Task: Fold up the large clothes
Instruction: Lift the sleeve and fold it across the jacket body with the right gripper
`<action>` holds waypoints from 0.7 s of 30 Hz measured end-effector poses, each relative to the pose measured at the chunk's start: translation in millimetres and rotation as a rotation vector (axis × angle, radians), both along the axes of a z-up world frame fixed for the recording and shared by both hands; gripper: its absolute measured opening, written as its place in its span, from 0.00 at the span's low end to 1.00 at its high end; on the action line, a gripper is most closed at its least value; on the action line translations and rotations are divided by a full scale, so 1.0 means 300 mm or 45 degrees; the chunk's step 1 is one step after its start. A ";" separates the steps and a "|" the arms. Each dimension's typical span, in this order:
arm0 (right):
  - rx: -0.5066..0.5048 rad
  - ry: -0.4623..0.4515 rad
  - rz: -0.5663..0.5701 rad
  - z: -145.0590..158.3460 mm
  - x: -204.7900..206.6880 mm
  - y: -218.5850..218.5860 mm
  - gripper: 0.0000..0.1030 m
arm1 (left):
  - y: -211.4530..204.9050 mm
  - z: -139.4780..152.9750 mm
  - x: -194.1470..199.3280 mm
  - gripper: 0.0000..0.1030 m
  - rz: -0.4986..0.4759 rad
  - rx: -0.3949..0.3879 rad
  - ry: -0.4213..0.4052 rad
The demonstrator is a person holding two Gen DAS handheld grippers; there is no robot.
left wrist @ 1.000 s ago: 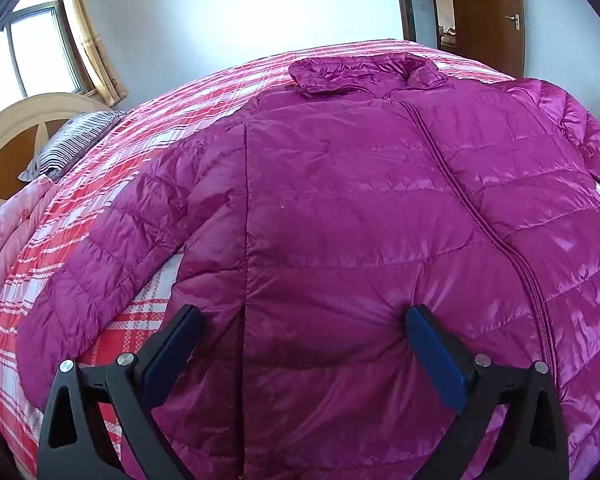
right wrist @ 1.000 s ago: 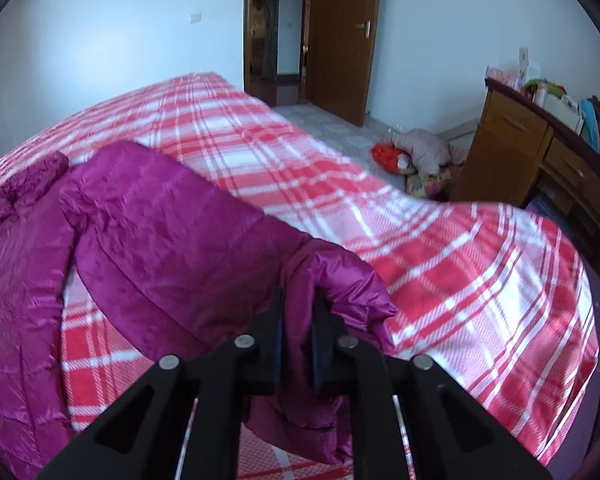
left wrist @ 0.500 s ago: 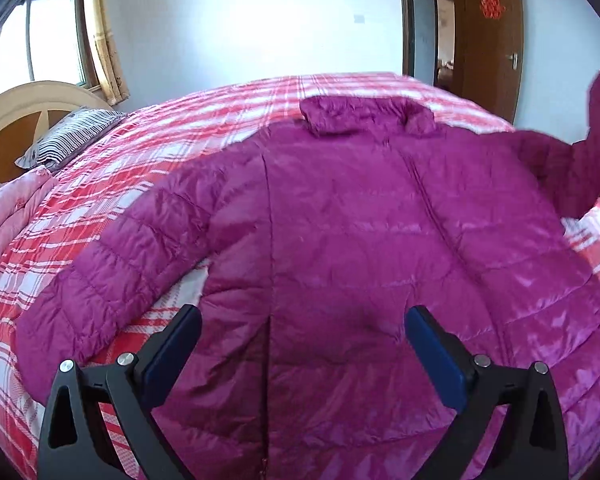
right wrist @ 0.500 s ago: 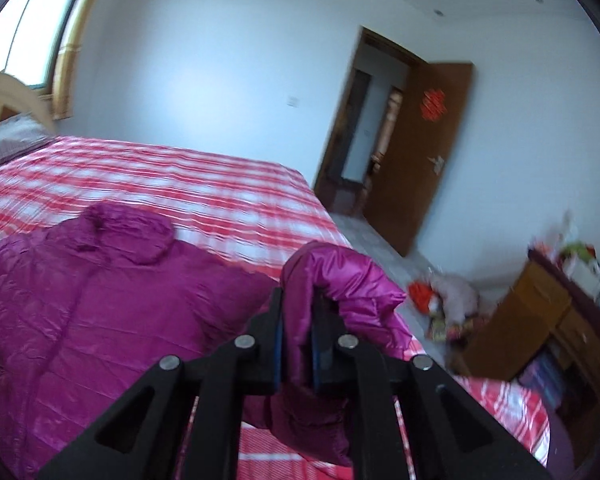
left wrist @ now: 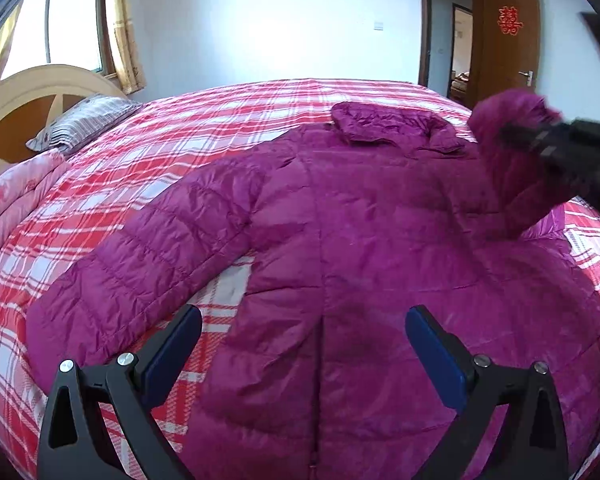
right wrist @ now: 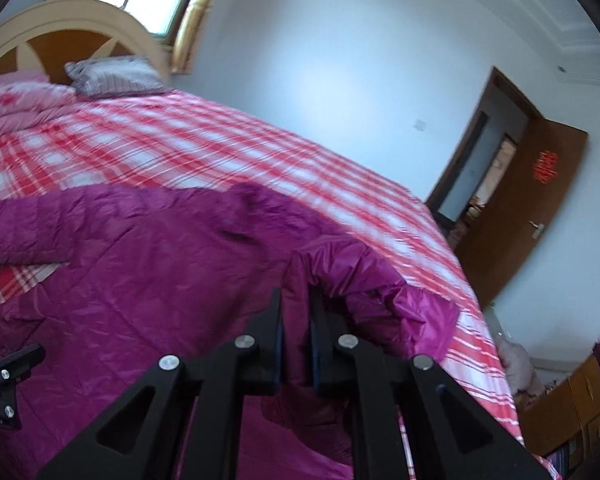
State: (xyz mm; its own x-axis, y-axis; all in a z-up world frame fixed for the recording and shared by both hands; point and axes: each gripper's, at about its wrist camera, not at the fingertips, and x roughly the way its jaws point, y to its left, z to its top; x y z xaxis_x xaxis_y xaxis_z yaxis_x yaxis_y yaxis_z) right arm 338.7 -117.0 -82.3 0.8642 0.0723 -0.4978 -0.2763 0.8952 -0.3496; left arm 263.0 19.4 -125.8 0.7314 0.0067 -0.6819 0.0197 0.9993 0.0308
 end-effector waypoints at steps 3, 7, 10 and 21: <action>-0.013 0.084 0.065 -0.082 0.042 0.076 0.13 | 0.019 -0.009 0.011 0.99 0.016 0.012 0.014; 0.064 0.258 0.144 -0.172 0.065 0.099 0.54 | 0.033 0.008 0.023 0.99 0.032 0.025 0.006; 0.197 0.294 0.223 -0.148 0.017 0.072 0.73 | 0.049 0.057 0.037 0.99 0.063 0.027 -0.035; 0.819 0.145 0.207 0.148 -0.096 -0.383 0.74 | -0.033 0.221 0.116 0.99 0.072 0.027 -0.189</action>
